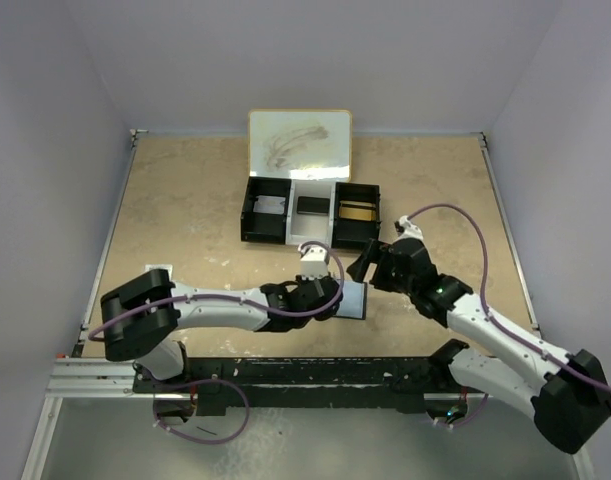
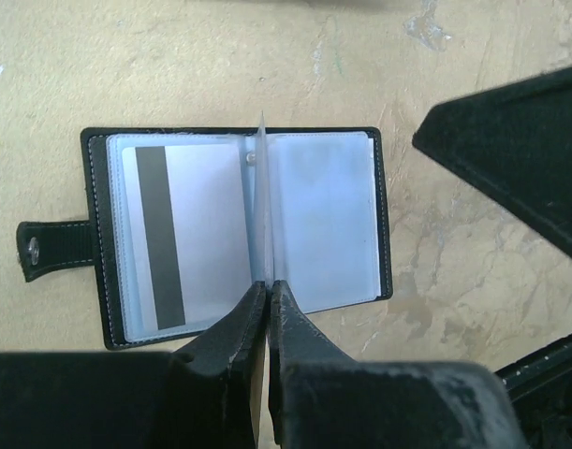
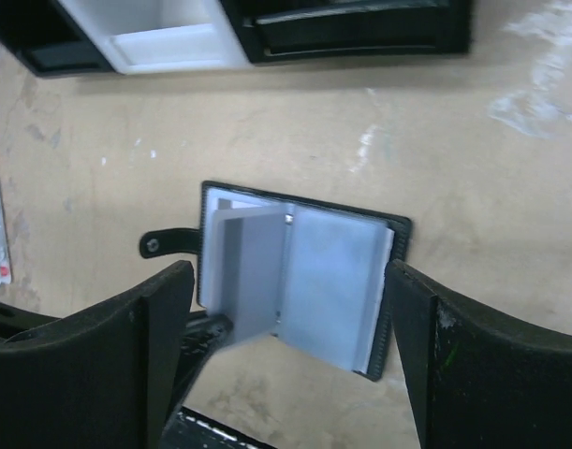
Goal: Take the credit cards out of the card holder
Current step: Remove the credit card from the card holder.
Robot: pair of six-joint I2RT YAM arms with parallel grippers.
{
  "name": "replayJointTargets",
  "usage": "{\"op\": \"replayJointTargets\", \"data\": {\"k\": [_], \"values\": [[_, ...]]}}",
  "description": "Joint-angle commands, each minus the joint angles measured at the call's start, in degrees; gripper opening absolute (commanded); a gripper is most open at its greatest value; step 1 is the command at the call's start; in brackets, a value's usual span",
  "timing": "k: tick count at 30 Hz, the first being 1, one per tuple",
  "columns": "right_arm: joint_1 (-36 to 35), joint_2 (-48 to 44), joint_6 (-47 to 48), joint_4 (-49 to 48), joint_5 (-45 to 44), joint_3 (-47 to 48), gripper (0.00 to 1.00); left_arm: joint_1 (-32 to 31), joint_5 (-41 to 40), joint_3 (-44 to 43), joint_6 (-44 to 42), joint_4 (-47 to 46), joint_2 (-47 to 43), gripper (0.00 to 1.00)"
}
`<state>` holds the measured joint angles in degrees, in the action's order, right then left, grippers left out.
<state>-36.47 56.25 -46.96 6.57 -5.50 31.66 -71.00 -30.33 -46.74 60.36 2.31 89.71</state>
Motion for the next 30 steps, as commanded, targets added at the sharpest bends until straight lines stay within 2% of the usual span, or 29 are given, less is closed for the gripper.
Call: {"op": "replayJointTargets", "data": {"k": [1,5,10,14,19,21,23,27,30], "values": [[3.0,-6.2,-3.3,3.0,-2.2,-4.7,0.87,-0.2,-1.6,-9.4,-5.9,8.3,2.8,0.0],[7.8,-8.2,-4.6,-0.6,2.4,-9.3,0.88,-0.3,-1.4,-16.5,-9.8,15.8,7.6,0.0],[15.6,-3.5,-2.9,-5.2,10.3,-12.3,0.87,-1.6,-3.8,-21.3,-11.4,21.7,11.8,0.0],[19.2,-1.5,-3.7,-7.7,13.7,-14.5,0.86,-3.6,-5.9,-25.8,-12.4,23.9,14.0,0.02],[19.7,-2.4,-8.7,-13.8,17.3,-19.5,0.85,-7.1,-3.9,-30.8,-15.3,23.5,18.8,0.17],[19.7,-3.6,-9.9,-12.7,16.1,-19.9,0.84,-8.0,-1.1,-31.8,-16.0,21.6,20.0,0.26],[19.7,-6.0,-10.7,-9.0,13.3,-19.0,0.85,-8.5,0.7,-31.3,-15.8,19.2,19.7,0.29],[19.7,-13.7,-11.8,-1.3,6.6,-16.0,0.85,-8.6,-0.2,-26.0,-14.5,14.0,13.4,0.36],[19.7,-18.2,-8.4,-1.3,7.8,-14.7,0.84,-8.4,-3.1,-20.8,-14.5,11.7,5.5,0.43]]}}
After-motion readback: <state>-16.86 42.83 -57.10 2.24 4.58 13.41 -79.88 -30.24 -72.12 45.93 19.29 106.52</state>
